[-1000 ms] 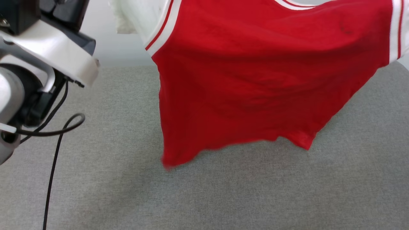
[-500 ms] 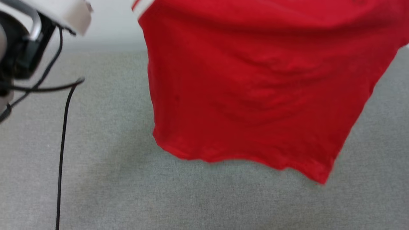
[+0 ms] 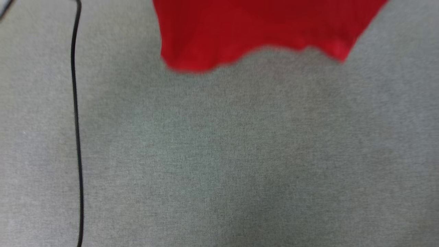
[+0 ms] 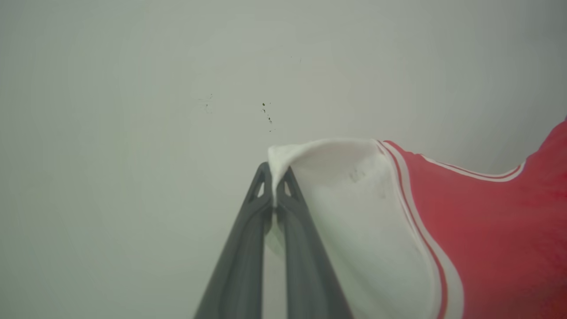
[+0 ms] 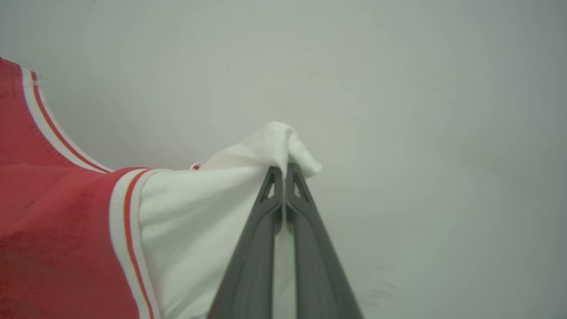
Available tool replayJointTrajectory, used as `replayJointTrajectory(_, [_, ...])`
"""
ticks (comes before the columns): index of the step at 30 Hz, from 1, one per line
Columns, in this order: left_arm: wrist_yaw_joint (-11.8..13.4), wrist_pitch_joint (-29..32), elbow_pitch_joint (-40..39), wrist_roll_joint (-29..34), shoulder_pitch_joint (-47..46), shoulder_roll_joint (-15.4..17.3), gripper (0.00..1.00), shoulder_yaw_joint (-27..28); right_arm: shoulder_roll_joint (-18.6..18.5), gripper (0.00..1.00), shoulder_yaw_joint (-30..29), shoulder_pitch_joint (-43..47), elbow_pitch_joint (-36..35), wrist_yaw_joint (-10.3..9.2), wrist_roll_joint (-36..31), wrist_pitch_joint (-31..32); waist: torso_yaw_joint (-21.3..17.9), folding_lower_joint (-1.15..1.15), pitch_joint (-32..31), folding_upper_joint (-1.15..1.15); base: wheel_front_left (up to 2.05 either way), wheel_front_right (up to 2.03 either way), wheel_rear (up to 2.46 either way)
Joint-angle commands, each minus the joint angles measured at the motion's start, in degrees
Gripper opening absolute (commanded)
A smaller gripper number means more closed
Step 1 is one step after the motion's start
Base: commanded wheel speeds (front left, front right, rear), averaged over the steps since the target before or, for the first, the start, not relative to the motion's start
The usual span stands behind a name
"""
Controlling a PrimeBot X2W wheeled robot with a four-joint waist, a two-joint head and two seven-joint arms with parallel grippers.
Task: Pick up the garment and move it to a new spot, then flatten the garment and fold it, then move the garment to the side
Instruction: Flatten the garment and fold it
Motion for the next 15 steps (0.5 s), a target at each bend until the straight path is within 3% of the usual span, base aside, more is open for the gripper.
replayJointTrajectory(1, [-0.47, -1.16, 2.54, 0.82, -2.90, -1.05, 0.00, 0.30, 0.89, 0.00, 0.69, -3.67, 2.69, -0.08, -0.95, -0.86, 0.39, -0.01, 3.32, 0.00, 0.00, 0.00, 0.00])
replayJointTrajectory(9, [-3.68, -5.90, 16.66, 3.07, -13.45, -7.03, 0.00, 0.50, 4.41, 0.00, 4.48, -19.30, 17.08, -0.08, -5.39, -6.18, 0.90, -0.01, 8.14, 0.00, 0.00, 0.00, 0.00])
replayJointTrajectory(15, [-5.69, -8.67, 23.10, 2.27, -15.13, -10.05, 0.00, 1.40, 6.37, 0.00, 8.04, -23.57, 23.82, -0.08, -5.24, -10.82, 0.95, -0.01, 10.20, 0.00, 0.00, 0.00, 0.00])
